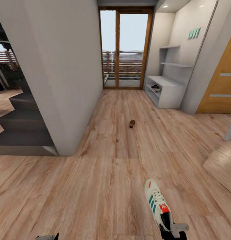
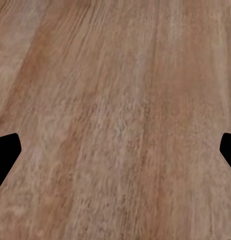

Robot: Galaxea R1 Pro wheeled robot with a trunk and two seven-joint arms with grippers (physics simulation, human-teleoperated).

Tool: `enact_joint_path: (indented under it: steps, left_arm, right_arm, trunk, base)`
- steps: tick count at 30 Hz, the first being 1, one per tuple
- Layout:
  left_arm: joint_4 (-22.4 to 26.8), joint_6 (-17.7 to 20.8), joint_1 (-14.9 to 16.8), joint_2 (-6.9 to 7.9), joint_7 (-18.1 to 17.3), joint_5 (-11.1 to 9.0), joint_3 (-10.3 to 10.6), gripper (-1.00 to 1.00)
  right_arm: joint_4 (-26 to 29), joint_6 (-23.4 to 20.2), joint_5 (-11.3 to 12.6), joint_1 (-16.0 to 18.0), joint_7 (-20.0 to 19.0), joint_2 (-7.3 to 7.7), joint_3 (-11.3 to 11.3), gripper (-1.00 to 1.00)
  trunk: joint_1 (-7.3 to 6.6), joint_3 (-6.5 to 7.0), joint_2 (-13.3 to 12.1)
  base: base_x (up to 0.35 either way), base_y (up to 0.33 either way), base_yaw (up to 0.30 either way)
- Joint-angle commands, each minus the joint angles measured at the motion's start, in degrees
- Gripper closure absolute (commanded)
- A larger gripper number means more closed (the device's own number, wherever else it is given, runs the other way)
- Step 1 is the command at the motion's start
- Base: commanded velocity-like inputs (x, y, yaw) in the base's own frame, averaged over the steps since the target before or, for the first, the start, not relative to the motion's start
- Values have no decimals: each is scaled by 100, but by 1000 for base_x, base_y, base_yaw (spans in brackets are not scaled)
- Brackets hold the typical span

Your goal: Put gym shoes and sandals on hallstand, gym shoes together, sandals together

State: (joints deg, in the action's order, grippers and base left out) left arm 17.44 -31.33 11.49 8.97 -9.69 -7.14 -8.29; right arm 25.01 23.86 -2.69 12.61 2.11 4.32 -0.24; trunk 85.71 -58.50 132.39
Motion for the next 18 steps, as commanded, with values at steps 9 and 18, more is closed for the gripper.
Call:
enact_joint_path:
  steps: [9,18]
  left_arm:
    - [-4,-5,3,0,-59,-68,-12,-100]
    - [-4,-7,1,0,-59,-69,-8,-100]
  right_arm:
    - [-1,17,-29,4,25,-1,-4,100]
    - [3,22,-29,4,25,-1,-10,100]
  trunk:
    - [2,-5,2]
    - [2,-5,2]
  base:
    - [338,0,-180]
    - [338,0,-9]
